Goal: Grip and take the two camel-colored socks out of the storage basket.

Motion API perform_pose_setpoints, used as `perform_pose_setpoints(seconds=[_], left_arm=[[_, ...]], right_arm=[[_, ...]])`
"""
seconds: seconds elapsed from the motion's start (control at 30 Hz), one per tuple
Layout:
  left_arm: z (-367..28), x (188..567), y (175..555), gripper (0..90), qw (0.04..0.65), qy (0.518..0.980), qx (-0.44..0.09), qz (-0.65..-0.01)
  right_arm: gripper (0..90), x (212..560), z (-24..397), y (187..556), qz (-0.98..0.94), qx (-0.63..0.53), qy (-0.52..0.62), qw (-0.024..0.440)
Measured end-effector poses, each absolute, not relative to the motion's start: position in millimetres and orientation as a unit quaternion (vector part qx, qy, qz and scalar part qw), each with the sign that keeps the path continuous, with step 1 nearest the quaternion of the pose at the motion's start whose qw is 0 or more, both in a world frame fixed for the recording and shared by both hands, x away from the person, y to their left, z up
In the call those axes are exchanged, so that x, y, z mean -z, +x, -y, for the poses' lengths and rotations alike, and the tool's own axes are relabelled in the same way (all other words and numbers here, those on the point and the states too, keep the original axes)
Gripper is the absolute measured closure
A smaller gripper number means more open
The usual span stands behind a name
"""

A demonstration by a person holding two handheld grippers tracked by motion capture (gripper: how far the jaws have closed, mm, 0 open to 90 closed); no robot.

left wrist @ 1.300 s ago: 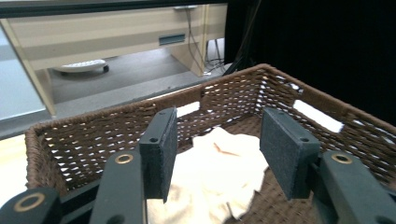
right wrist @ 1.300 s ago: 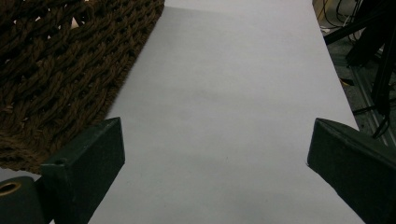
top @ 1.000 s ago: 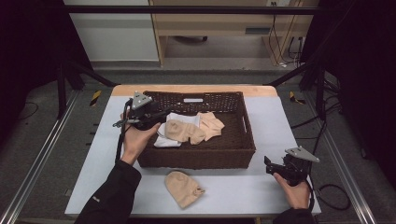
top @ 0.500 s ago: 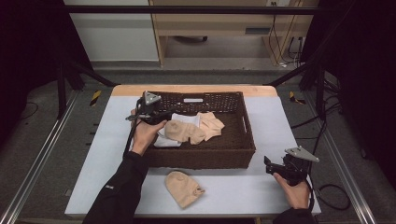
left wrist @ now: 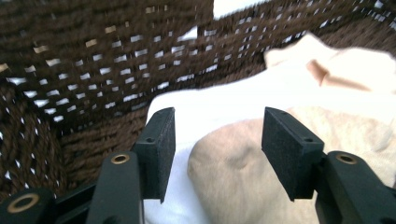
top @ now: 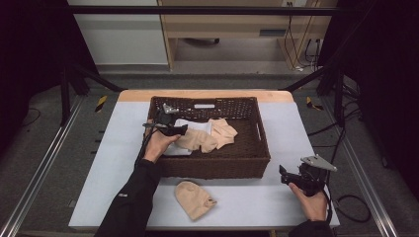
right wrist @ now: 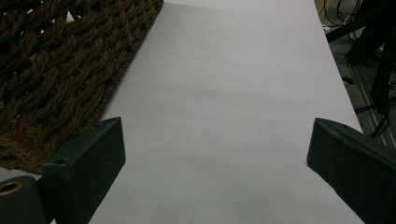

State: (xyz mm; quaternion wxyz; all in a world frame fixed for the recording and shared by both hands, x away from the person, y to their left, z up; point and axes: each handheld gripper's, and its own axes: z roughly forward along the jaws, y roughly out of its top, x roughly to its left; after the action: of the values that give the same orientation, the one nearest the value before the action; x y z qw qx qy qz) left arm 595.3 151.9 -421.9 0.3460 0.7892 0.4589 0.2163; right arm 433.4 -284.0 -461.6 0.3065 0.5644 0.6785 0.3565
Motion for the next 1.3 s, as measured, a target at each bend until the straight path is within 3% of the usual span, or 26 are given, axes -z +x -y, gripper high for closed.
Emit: perform_pose_setpoints(seconds=[0.3,0.37,0.47,0.6,0.7,1.3], left_arm=[[-149.0,428.0,595.3,54.4,0.312,0.808,-0.209,-0.453],[-148.1,428.7,594.9,62.3,0.304,0.815,-0.200,-0.452],[-147.6,429.3,594.7,67.3,0.298,0.819,-0.188,-0.454],[-148.1,427.3,593.0,83.8,0.287,0.823,-0.167,-0.462],[-148.3,424.4,590.6,85.5,0.292,0.821,-0.167,-0.462],[-153.5,366.0,548.5,86.1,0.503,0.738,-0.242,-0.380]], right_arm=[[4.8,462.1,283.5,433.7,-0.680,-0.356,0.565,0.304],[4.8,462.2,283.6,433.6,-0.681,-0.356,0.564,0.304],[5.0,462.2,283.5,433.6,-0.680,-0.356,0.564,0.304],[5.1,462.3,283.6,433.6,-0.680,-0.356,0.565,0.303],[5.1,462.2,283.8,433.4,-0.679,-0.357,0.566,0.302],[5.1,462.2,284.8,433.2,-0.676,-0.354,0.570,0.305]])
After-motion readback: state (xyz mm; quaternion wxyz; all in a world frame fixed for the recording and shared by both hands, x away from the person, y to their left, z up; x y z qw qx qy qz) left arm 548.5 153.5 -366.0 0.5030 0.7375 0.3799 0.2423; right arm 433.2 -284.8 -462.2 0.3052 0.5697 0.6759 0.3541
